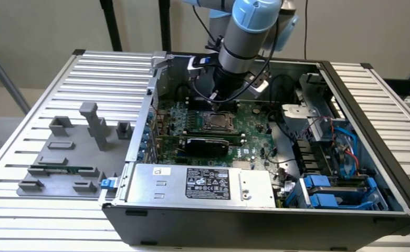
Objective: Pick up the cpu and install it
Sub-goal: 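Install the first cpu locking lever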
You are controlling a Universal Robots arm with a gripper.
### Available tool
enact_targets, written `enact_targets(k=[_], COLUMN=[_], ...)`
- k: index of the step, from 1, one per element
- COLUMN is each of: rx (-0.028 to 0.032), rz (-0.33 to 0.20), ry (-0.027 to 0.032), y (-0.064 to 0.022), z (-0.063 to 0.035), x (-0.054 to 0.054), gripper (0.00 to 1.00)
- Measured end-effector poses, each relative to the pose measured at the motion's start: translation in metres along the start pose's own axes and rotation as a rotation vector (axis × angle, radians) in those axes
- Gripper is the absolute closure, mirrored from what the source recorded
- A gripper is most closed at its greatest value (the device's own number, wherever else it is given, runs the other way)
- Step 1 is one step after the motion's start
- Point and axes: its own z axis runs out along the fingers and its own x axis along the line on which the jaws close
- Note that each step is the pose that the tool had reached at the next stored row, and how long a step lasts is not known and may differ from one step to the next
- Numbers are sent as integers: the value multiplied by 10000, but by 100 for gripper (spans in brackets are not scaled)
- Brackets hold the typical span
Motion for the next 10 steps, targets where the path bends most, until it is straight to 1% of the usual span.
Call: enact_targets(k=[2, 6, 10], rx=[-1, 15, -6], rz=[7, 15, 19], ry=[-30, -61, -85], y=[8, 11, 18], z=[0, -2, -2], x=[7, 10, 19], gripper=[89, 89, 89])
